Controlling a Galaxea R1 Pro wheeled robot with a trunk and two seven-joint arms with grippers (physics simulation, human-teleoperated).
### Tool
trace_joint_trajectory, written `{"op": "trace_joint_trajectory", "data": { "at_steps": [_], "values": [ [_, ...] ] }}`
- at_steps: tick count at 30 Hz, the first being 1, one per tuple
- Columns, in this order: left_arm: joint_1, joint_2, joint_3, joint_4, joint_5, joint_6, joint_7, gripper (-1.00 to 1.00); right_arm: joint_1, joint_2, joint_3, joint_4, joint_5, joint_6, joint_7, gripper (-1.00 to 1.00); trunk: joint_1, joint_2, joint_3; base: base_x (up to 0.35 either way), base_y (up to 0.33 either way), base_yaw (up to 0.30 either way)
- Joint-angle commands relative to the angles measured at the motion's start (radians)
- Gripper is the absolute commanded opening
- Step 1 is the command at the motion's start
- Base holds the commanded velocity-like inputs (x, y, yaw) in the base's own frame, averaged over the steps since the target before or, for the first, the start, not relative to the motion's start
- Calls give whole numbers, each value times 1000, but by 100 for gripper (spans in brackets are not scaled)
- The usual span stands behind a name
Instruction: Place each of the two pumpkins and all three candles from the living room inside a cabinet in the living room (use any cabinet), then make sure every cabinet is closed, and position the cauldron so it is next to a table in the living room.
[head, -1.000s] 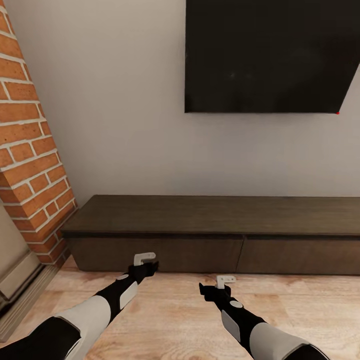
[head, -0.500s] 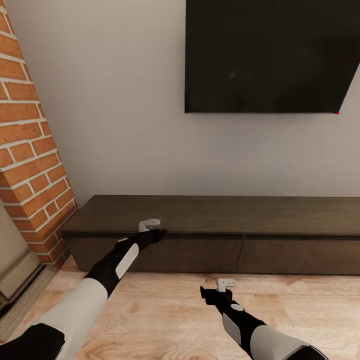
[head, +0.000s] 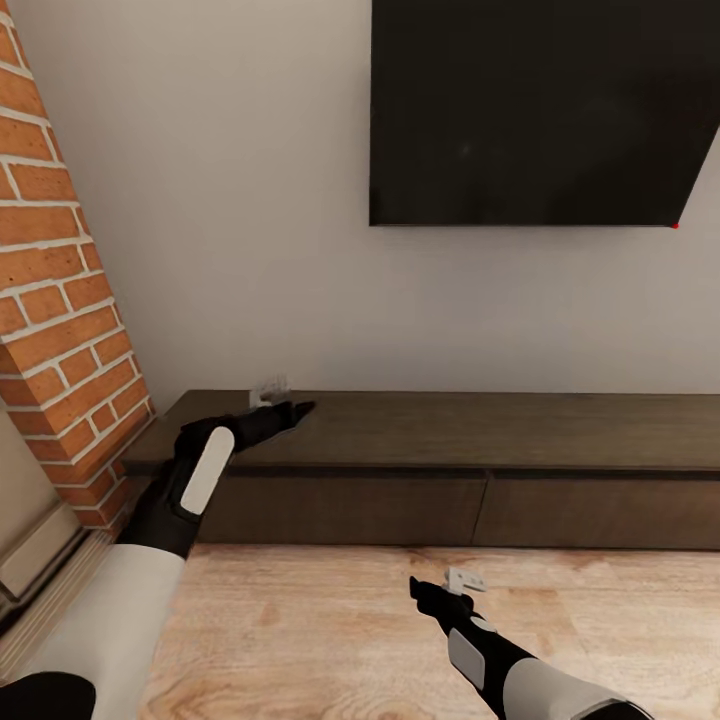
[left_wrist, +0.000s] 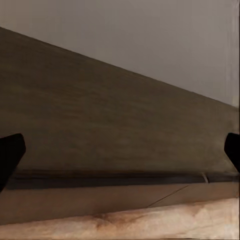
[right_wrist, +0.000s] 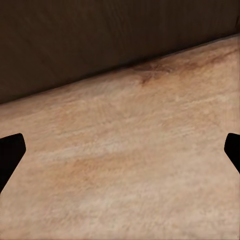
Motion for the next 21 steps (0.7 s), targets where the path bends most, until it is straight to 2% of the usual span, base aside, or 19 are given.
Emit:
{"op": "trace_joint_trajectory", "data": {
  "at_steps": [1, 2, 4, 6, 7, 15, 16, 19, 20, 21],
  "values": [
    [0, 1, 6, -36, 54, 49, -2, 100, -1, 0, 6, 1, -13, -2, -4, 100, 0, 0, -1, 0, 0, 0],
    [0, 2, 7, -42, 70, 58, -2, 100, -1, 0, 5, 0, -13, -3, -5, 100, 0, 0, -1, 0, 0, 0],
    [-1, 3, 9, -58, 148, 90, -1, 100, -1, -1, 3, -1, -13, -2, -4, 100, 0, 0, -1, 0, 0, 0],
    [-1, 3, 9, -61, 173, 97, 0, 100, -1, -1, 3, -1, -13, -1, -4, 100, 0, 0, -1, 0, 0, 0],
    [-2, 2, 9, -63, 202, 102, 1, 100, -1, -1, 2, -1, -12, -1, -2, 100, 0, 0, -1, 0, 0, 0],
    [-3, 2, 10, -62, 305, 107, 3, 100, -1, -3, -6, 0, -13, 18, 1, 100, 0, 0, -1, 0, 0, 0],
    [-4, 1, 9, -60, 326, 107, 4, 100, -1, -3, -17, 0, -21, 37, 2, 100, 0, 0, -1, 0, 0, 0],
    [-6, 2, 9, -57, 351, 107, 5, 100, -2, -3, -55, 0, -54, 81, 4, 100, 0, 0, -1, 0, 0, 0],
    [-7, 2, 9, -56, 362, 107, 5, 100, -2, -4, -89, 0, -90, 121, 7, 100, 0, 0, -1, 0, 0, 0],
    [-7, 2, 9, -55, 366, 107, 6, 100, -2, -4, -106, -1, -111, 144, 9, 100, 0, 0, -1, 0, 0, 0]
  ]
}}
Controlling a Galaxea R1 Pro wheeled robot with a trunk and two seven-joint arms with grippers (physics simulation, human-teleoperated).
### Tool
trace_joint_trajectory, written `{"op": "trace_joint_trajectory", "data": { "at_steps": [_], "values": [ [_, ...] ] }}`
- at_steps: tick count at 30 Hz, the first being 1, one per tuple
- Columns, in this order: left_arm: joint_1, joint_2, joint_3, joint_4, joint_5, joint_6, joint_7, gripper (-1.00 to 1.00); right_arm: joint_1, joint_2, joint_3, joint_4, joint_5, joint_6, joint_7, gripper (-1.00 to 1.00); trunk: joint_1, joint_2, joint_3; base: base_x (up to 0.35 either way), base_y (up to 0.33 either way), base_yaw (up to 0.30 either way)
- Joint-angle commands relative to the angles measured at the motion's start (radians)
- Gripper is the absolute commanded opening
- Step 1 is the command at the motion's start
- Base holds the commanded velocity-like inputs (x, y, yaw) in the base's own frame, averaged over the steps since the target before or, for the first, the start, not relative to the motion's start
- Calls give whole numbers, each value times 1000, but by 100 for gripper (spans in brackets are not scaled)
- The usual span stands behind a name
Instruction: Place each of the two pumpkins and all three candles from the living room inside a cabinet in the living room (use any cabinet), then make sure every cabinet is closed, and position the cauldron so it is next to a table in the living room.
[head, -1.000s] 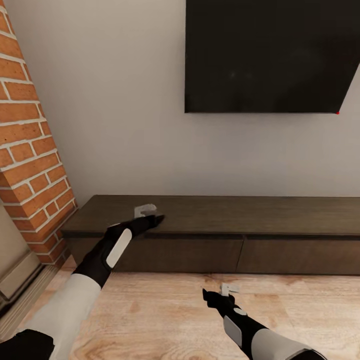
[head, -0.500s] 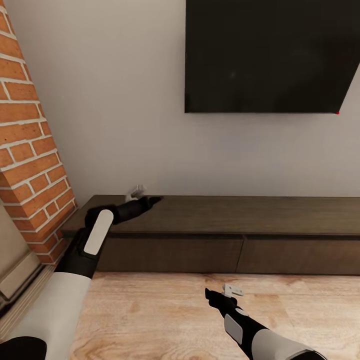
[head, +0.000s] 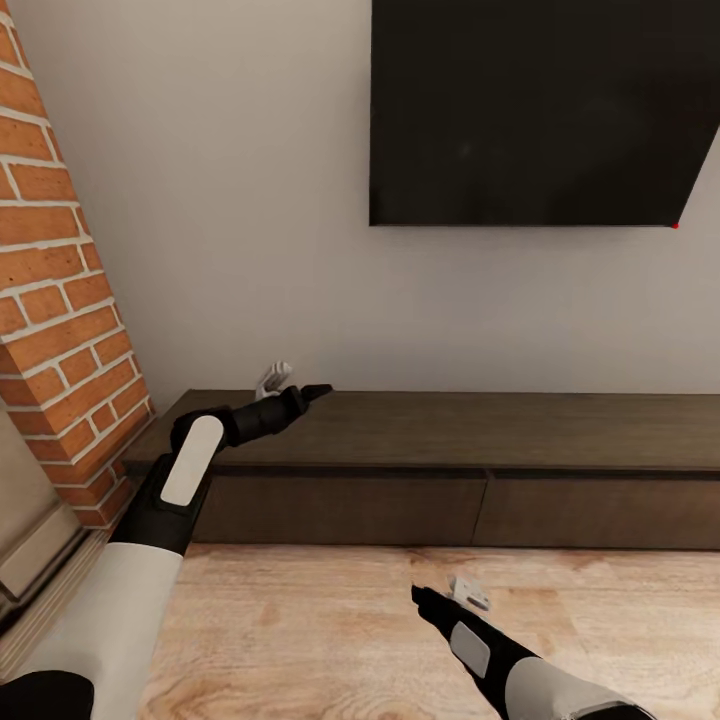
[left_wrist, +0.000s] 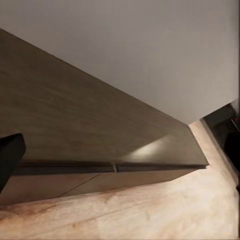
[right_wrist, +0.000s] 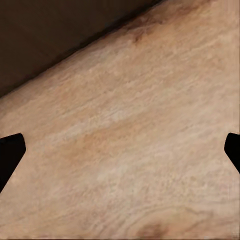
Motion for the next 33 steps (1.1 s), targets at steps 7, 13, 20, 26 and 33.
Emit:
{"op": "trace_joint_trajectory", "data": {
  "at_steps": [7, 13, 20, 26, 33],
  "values": [
    [-2, -2, 0, 1, 35, 2, -1, 100, -3, -5, -66, -2, -171, 192, 101, 100, 0, 0, -1, 0, 0, 0],
    [-2, -11, -3, 2, 85, 2, -1, 100, -4, -7, -77, -2, -236, 236, 170, 100, 0, 0, -1, 0, 0, 0],
    [-2, -14, -6, 3, 113, 2, -1, 100, -4, -14, -79, -1, -344, 248, 325, 100, 0, 0, -1, 0, 0, 0],
    [-2, -20, -7, 2, 121, 2, -8, 100, -3, -28, -77, 2, -401, 248, 485, 100, 0, 0, -1, 0, 0, 0],
    [-2, -24, -10, 0, 139, 1, -23, 100, -1, -33, -74, 2, -418, 240, 604, 100, 0, 0, -1, 0, 0, 0]
  ]
}}
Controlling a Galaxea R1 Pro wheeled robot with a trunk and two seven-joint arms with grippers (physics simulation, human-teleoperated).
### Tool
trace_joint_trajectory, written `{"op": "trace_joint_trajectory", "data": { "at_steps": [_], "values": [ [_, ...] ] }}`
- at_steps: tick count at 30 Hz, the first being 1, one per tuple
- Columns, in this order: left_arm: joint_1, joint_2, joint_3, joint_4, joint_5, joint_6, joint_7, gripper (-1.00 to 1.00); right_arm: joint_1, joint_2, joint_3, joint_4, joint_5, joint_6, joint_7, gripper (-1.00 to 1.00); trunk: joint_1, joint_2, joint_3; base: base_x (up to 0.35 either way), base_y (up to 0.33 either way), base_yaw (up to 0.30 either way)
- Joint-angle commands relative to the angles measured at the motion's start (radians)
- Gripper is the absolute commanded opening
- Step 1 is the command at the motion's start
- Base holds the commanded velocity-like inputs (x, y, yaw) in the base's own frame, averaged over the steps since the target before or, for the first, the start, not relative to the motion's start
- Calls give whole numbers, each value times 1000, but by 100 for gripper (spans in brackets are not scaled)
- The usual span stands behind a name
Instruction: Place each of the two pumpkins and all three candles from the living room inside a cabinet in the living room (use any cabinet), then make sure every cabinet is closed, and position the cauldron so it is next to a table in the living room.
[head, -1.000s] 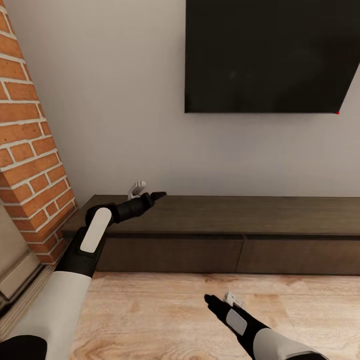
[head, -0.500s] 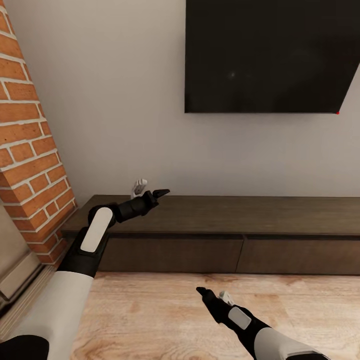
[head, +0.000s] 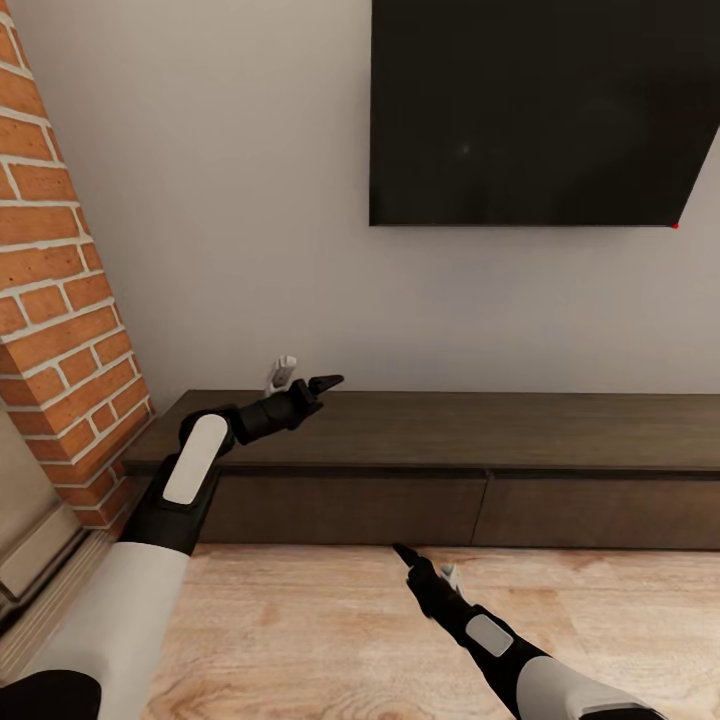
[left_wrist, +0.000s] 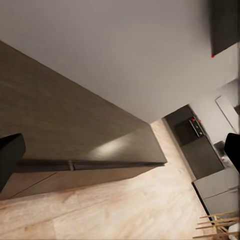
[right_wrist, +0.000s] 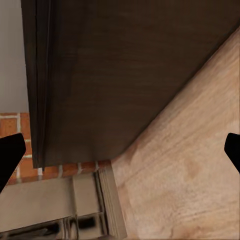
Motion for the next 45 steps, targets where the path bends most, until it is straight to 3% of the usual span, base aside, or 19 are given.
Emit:
{"op": "trace_joint_trajectory", "data": {
  "at_steps": [1, 7, 20, 22, 25, 26, 28, 31, 36, 45],
  "values": [
    [-1, -2, -1, 0, -2, 4, -4, 100, 0, 0, 6, 0, -11, 4, 9, 100, 0, 0, -1, 0, 0, 0],
    [1, -44, -32, 4, -1, 0, 0, 100, 0, -1, 9, -6, -12, 0, 34, 100, 0, 0, -1, 0, 0, 0],
    [2, -51, -40, 13, -3, 1, -7, 100, 0, 0, 2, -7, -16, -2, 21, 100, 0, 0, -1, 114, 152, 0],
    [2, -52, -77, 13, -3, 1, -5, 100, 0, -1, 2, -7, -22, 1, 29, 100, 0, 0, -1, 210, 273, 0],
    [2, -53, -120, 13, -2, 0, -5, 100, 0, -1, 1, -5, -61, 6, 55, 100, 0, 0, -1, 212, 275, 0],
    [2, -54, -135, 13, -1, -2, -4, 100, 0, -1, 2, -2, -129, 10, 92, 100, 0, 0, -1, 216, 252, 0],
    [2, -54, -141, 13, -1, -3, -4, 100, 0, -1, 3, 0, -204, 11, 130, 100, 0, 0, -1, 171, 192, 0],
    [2, -55, -144, 14, 0, -3, -4, 100, 0, -2, 4, 1, -269, 12, 170, 100, 0, 0, -1, 69, 77, 0],
    [3, -55, -145, 15, 1, -3, -5, 100, 1, -13, 4, 2, -300, 12, 229, 100, 0, 0, -1, 20, 22, 0],
    [4, -57, -145, 55, 3, -5, -7, 100, 2, -21, 5, 1, -307, 4, 268, 100, 0, 0, -1, 105, 2, 0]
  ]
}}
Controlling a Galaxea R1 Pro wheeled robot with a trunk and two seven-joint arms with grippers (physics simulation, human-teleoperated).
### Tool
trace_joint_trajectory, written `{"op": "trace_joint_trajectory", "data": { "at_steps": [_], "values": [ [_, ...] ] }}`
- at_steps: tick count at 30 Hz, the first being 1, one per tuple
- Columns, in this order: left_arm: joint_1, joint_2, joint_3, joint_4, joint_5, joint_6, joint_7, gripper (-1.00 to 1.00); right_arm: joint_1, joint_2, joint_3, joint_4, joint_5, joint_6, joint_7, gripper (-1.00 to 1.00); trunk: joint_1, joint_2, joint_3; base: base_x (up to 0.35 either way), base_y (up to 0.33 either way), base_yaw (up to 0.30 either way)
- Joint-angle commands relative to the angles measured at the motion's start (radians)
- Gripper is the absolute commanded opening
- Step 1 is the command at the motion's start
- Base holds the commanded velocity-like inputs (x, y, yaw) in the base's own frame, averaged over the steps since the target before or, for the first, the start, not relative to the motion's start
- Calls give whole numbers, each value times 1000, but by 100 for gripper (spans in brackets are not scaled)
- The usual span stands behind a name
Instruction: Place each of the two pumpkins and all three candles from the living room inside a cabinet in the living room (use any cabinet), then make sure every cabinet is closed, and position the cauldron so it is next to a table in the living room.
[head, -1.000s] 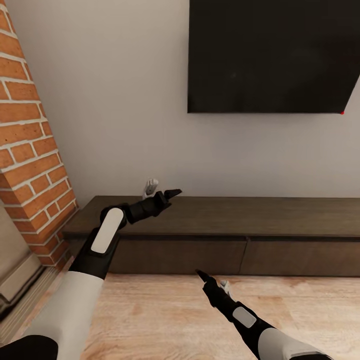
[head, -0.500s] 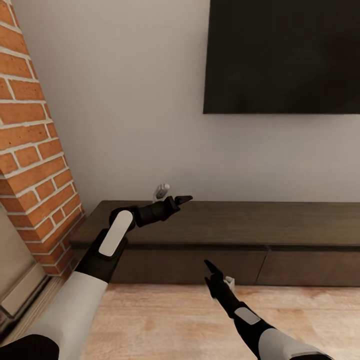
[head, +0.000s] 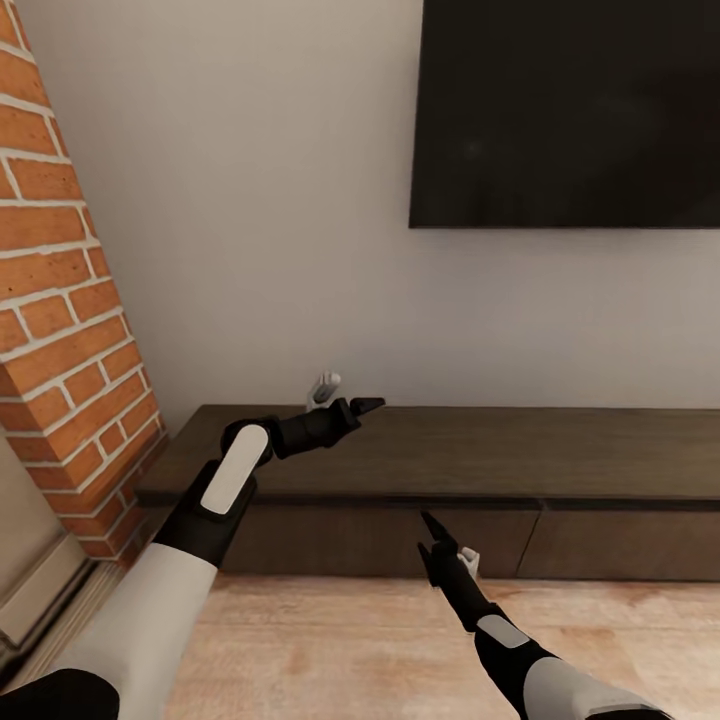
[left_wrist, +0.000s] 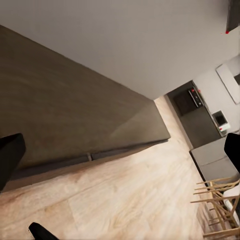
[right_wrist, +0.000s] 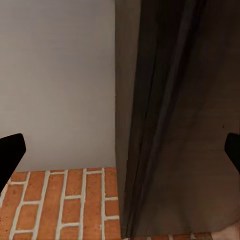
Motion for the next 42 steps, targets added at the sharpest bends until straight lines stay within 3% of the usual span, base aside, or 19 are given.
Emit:
{"op": "trace_joint_trajectory", "data": {
  "at_steps": [1, 7, 12, 16, 22, 42],
  "values": [
    [-1, 0, 1, 1, -3, 3, -4, 100, -1, 0, 6, 1, -11, 7, 4, 100, 0, 0, -1, 293, 0, 0],
    [-1, -5, 1, 4, -3, 3, -27, 100, -1, 0, 5, 1, -12, 3, 23, 100, 0, 0, -1, 311, 0, 0],
    [-1, -8, 1, 5, -4, 3, -34, 100, -1, 0, 4, 6, -12, -5, -81, 100, 0, 0, -1, 154, 0, 0],
    [-1, -10, 1, 7, -4, 3, -34, 100, -1, 0, 4, 7, -12, -9, -107, 100, 0, 0, -1, 37, 0, 0],
    [-1, -25, 1, 21, -5, 3, -36, 100, -1, 0, 4, 9, -14, -1, 68, 100, 0, 0, -1, 4, 0, 0],
    [-1, -29, -2, 23, -6, 2, -37, 100, -1, 0, 6, 8, -10, -2, 101, 100, 0, 0, -1, -27, -5, 0]
  ]
}}
